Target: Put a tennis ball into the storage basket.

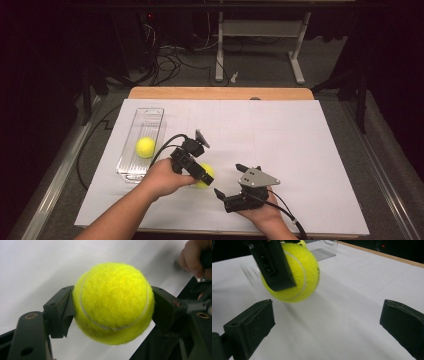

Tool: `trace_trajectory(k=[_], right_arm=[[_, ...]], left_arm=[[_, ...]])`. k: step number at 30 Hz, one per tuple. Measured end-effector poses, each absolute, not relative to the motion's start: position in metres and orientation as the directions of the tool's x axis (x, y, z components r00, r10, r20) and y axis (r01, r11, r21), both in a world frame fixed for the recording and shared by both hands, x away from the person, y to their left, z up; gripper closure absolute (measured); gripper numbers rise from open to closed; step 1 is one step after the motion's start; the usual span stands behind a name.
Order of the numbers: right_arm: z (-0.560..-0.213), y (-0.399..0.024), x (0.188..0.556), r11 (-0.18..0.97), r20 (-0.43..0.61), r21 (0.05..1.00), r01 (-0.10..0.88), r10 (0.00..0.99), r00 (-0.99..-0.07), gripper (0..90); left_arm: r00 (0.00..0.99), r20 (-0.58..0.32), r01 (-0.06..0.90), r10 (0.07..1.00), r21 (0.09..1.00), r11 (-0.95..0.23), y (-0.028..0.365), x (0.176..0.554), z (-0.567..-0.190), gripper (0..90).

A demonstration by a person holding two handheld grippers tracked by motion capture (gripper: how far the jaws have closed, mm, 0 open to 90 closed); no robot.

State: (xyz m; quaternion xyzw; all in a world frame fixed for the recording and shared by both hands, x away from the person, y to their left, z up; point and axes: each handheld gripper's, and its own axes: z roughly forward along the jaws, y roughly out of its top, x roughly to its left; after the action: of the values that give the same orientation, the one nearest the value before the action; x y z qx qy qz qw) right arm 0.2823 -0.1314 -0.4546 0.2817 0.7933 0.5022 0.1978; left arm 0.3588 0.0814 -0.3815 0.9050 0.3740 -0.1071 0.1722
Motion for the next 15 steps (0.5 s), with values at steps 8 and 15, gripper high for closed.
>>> trace_trajectory(k=[8,15], right_arm=[[-0.448,-0.149,0.290,0.334,-0.038,0.906,0.260,0.676,-0.736,0.4],[-0.450,-0.169,0.289,0.328,-0.040,0.904,0.275,0.704,-0.709,0.4]], left_arm=[[0.680,-0.309,0.731,0.665,0.215,-0.647,0.090,0.362,-0.384,26.9],[0.668,-0.311,0.743,0.676,0.216,-0.634,0.097,0.364,-0.383,26.9]])
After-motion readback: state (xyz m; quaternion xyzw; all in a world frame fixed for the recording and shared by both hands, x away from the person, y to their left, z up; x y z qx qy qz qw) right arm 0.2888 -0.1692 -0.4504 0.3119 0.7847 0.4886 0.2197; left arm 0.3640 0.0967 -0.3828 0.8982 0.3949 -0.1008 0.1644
